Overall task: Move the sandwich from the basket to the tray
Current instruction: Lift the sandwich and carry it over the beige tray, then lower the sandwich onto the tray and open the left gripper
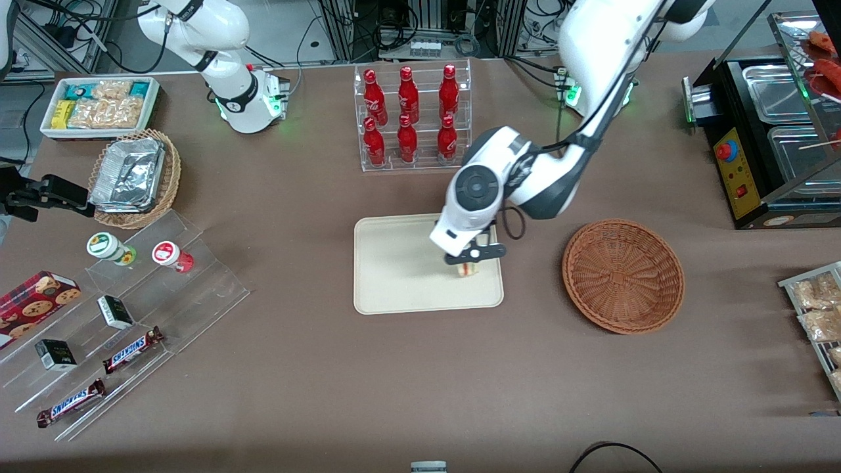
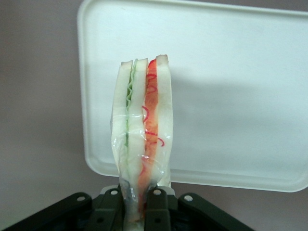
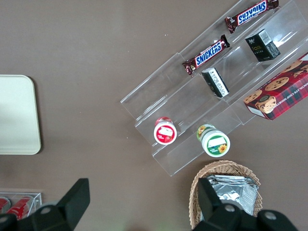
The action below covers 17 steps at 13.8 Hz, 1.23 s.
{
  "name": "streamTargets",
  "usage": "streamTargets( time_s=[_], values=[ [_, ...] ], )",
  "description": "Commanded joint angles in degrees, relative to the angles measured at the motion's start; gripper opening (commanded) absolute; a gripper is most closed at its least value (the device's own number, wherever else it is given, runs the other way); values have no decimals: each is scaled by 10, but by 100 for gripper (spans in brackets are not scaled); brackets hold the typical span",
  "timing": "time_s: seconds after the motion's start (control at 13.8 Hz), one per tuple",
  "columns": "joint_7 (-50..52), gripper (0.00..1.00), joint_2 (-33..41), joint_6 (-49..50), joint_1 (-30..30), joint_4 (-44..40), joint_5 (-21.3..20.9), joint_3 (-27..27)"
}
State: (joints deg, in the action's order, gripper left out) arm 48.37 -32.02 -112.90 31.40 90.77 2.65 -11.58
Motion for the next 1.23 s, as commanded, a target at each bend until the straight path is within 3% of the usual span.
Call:
streamTargets(
  time_s=[0.0, 0.36, 0.58, 1.16],
  values=[
    [22, 0, -60, 1, 27, -77, 5, 6],
    [34, 0, -99, -54, 53, -94, -3, 7],
    [37, 0, -113, -74, 59, -96, -39, 7],
    [52, 0, -128, -74, 60, -105, -58, 9]
  ],
)
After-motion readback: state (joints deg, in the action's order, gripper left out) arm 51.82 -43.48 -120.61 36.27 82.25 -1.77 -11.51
